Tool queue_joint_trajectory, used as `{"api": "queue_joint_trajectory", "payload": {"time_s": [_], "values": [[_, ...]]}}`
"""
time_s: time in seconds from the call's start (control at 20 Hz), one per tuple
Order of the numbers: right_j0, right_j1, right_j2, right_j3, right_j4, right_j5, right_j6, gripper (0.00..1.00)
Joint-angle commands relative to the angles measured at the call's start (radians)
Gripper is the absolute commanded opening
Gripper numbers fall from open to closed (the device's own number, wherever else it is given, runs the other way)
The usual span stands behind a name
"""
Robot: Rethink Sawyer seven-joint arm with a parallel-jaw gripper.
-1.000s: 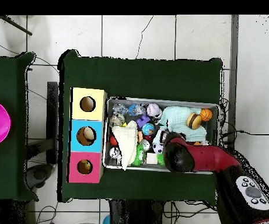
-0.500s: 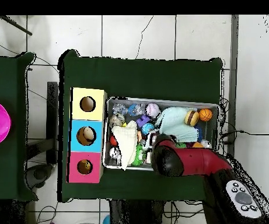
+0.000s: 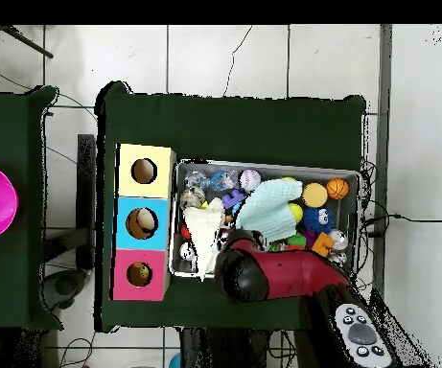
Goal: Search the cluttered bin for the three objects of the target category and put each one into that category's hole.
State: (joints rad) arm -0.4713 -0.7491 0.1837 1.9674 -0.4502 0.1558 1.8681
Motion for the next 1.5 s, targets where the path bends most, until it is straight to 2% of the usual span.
{"api": "queue_joint_trajectory", "payload": {"time_s": [0.05, 0.35, 0.65, 1.05, 1.5], "values": [[0.047, -0.036, -0.028, 0.1, 0.084, 0.047, 0.2, 0.0], [0.059, -0.037, -0.041, 0.111, 0.115, 0.034, 0.18, 0.0], [0.043, -0.036, -0.047, 0.146, 0.108, -0.004, 0.161, 0.0], [0.021, -0.041, -0.024, 0.122, 0.126, 0.03, 0.136, 0.0], [0.018, -0.024, -0.027, 0.123, 0.129, 0.005, 0.136, 0.0]]}}
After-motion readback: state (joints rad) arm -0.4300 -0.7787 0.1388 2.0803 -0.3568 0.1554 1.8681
